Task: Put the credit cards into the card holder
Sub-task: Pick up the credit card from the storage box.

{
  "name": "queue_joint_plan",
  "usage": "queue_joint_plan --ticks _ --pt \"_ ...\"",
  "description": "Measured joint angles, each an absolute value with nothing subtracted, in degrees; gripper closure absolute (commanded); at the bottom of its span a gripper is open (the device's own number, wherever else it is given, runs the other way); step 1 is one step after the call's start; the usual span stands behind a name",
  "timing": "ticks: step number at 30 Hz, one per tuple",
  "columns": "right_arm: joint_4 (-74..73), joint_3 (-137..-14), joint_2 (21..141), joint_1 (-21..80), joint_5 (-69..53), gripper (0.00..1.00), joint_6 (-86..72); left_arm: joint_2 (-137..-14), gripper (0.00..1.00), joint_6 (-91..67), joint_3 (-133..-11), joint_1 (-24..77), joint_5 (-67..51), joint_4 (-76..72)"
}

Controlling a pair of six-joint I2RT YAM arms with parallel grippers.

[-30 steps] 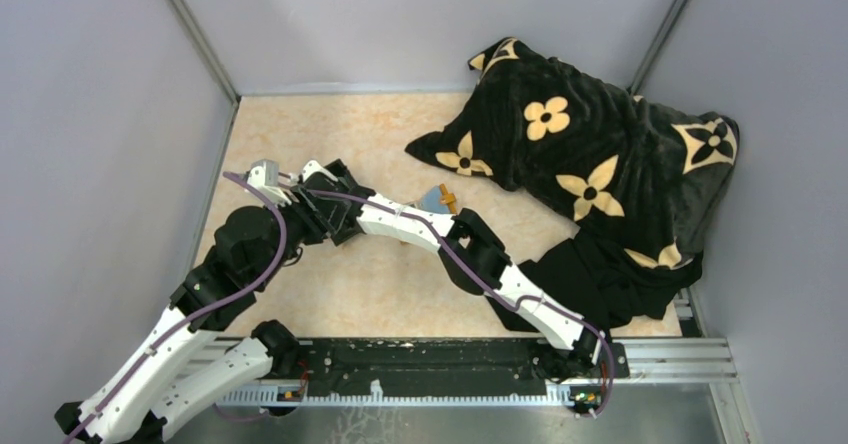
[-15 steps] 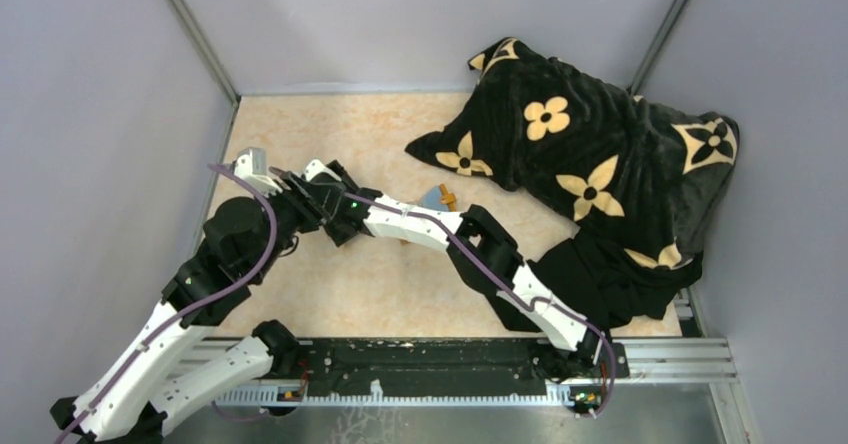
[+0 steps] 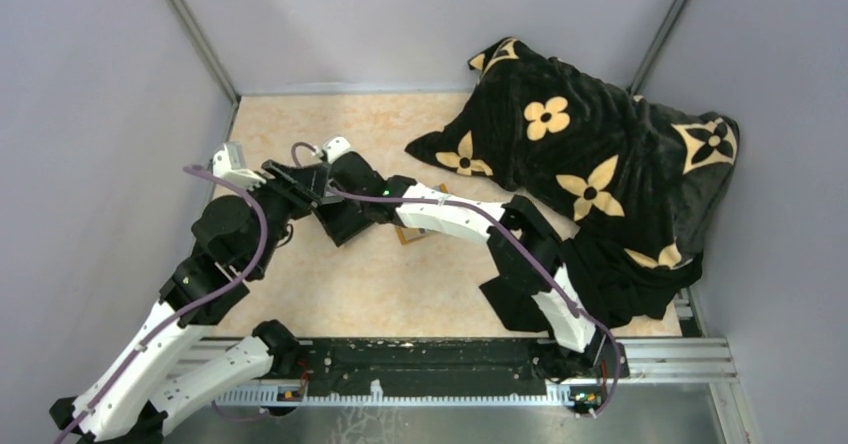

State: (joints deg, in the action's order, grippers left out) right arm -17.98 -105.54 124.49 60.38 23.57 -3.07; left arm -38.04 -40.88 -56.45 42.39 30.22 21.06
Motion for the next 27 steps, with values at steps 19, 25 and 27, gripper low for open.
queue_joint_plan --ticks 19,25,27 --pt "3.0 -76.4 102.3 43.1 -7.8 1.0 -23.0 -39.6 0.48 -39.9 -46.4 42.3 28.1 7.2" --pt "12.1 -67.0 97.7 36.2 -20.3 1.0 -31.6 -41.3 0.5 -39.3 -36.8 42.3 24.8 -1.8" --pt "14.9 -64.1 96.6 34.9 -23.7 1.0 -34.3 -42.2 0.5 -39.1 -34.9 42.3 23.8 -3.8"
